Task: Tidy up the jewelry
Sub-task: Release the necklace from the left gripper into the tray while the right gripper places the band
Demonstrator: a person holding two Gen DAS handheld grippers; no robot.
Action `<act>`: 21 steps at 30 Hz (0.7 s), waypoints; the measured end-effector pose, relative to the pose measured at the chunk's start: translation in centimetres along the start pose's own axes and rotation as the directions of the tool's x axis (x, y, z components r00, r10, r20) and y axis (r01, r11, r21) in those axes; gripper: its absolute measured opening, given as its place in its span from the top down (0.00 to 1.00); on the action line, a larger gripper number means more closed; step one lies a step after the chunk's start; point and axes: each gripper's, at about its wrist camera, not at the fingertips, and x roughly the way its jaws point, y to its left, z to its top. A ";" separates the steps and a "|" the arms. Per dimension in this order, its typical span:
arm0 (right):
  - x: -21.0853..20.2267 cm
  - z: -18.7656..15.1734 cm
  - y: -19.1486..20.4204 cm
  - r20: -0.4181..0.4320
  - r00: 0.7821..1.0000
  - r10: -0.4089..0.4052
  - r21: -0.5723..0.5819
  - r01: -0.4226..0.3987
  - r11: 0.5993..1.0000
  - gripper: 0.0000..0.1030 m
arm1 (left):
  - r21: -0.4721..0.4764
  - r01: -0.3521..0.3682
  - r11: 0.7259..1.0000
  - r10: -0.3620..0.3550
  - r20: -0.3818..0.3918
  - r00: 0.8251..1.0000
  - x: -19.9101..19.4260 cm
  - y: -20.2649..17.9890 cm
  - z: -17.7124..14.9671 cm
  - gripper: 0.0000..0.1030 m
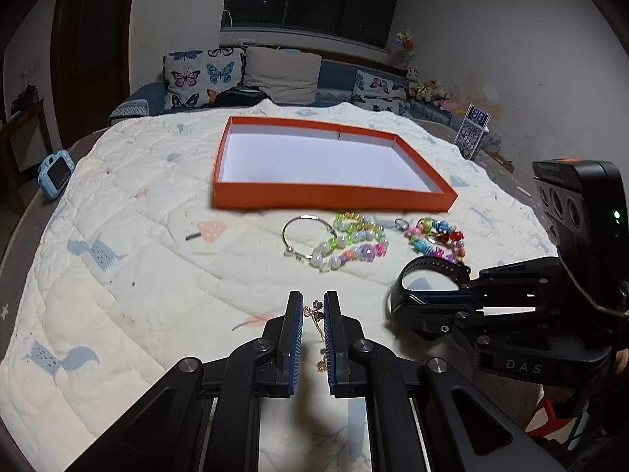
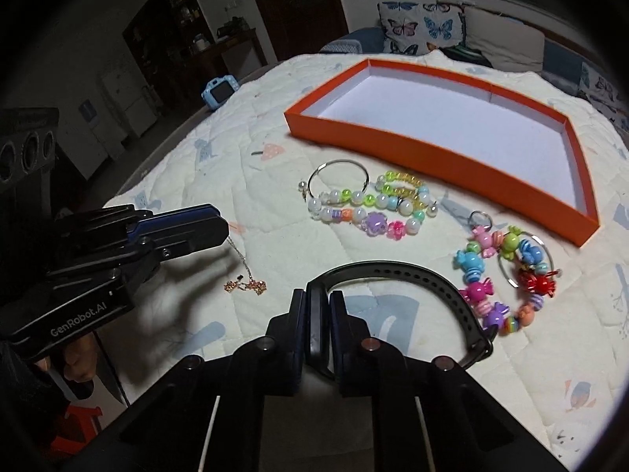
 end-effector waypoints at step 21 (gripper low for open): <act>-9.2 6.5 -3.2 0.221 0.975 0.037 -0.015 -0.034 0.999 0.88 | 0.104 0.002 0.995 -0.020 0.175 0.984 -5.8 -1.9 12.5 0.90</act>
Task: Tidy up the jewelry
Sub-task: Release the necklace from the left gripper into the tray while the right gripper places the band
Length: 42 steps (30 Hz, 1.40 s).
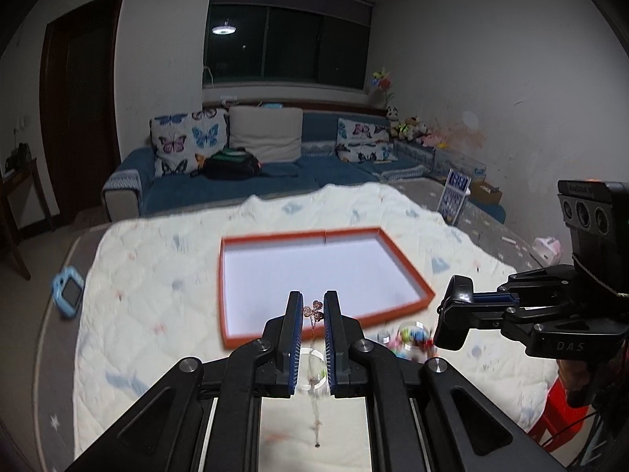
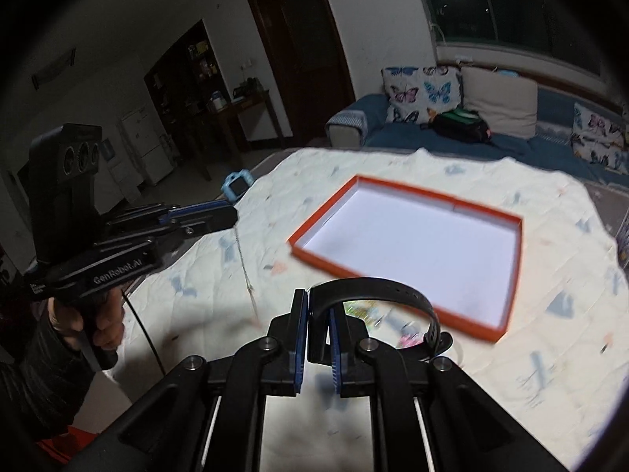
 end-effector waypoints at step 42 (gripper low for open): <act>14.1 2.3 -12.6 -0.310 0.946 -0.095 0.126 0.140 0.982 0.86 | -0.004 -0.046 0.999 0.041 -0.364 0.930 23.0 6.5 0.2 0.89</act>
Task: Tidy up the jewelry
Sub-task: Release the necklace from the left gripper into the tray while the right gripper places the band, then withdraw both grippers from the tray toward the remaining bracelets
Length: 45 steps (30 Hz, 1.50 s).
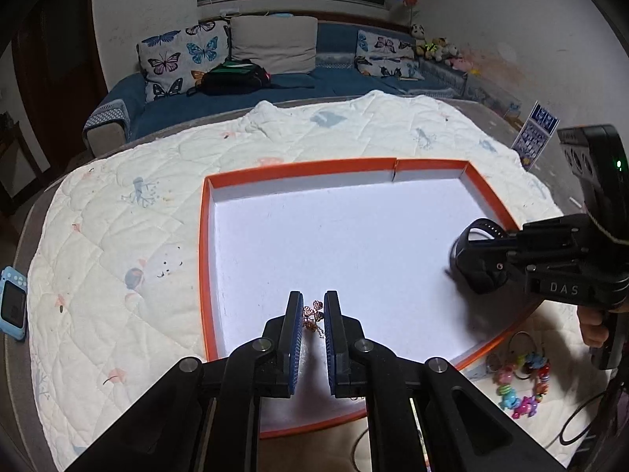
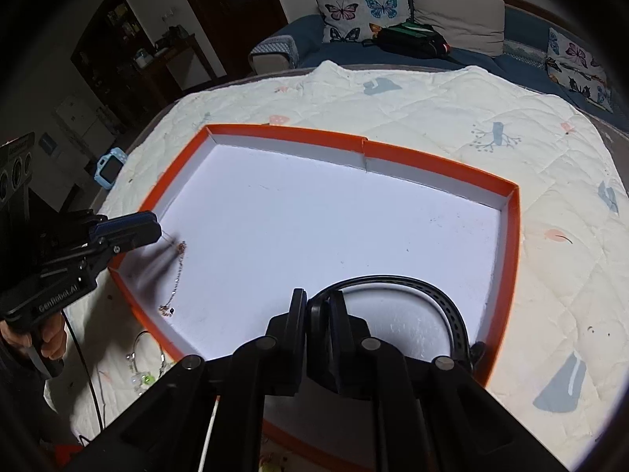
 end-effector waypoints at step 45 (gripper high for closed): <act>-9.2 -13.4 5.4 0.173 0.983 -0.053 -0.038 0.061 0.997 0.45 | 0.031 0.084 0.996 -0.084 0.001 0.996 -9.4 -8.0 -13.5 0.87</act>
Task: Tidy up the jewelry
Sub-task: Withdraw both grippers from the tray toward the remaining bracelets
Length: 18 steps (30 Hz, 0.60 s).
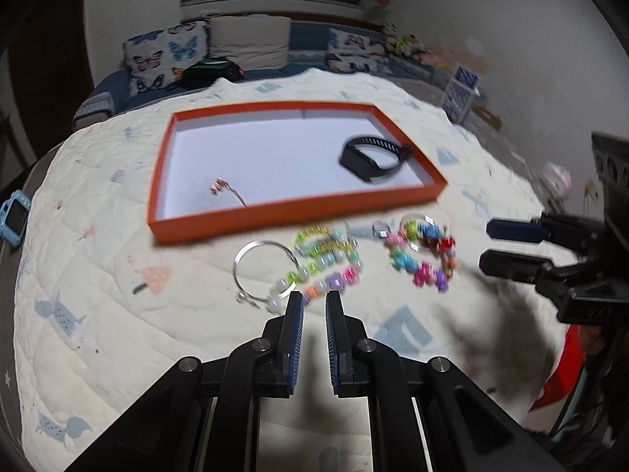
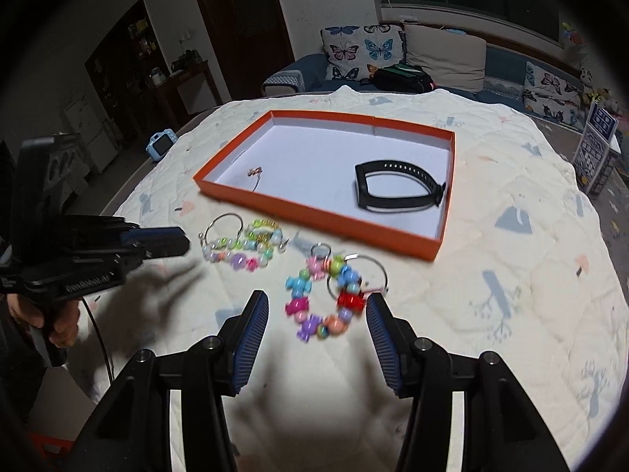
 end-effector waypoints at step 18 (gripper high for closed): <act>1.3 -0.8 0.3 -0.028 0.998 0.059 0.036 -0.058 0.998 0.45 | 0.189 0.049 0.981 -0.041 -0.046 0.998 4.9 -0.4 1.4 0.87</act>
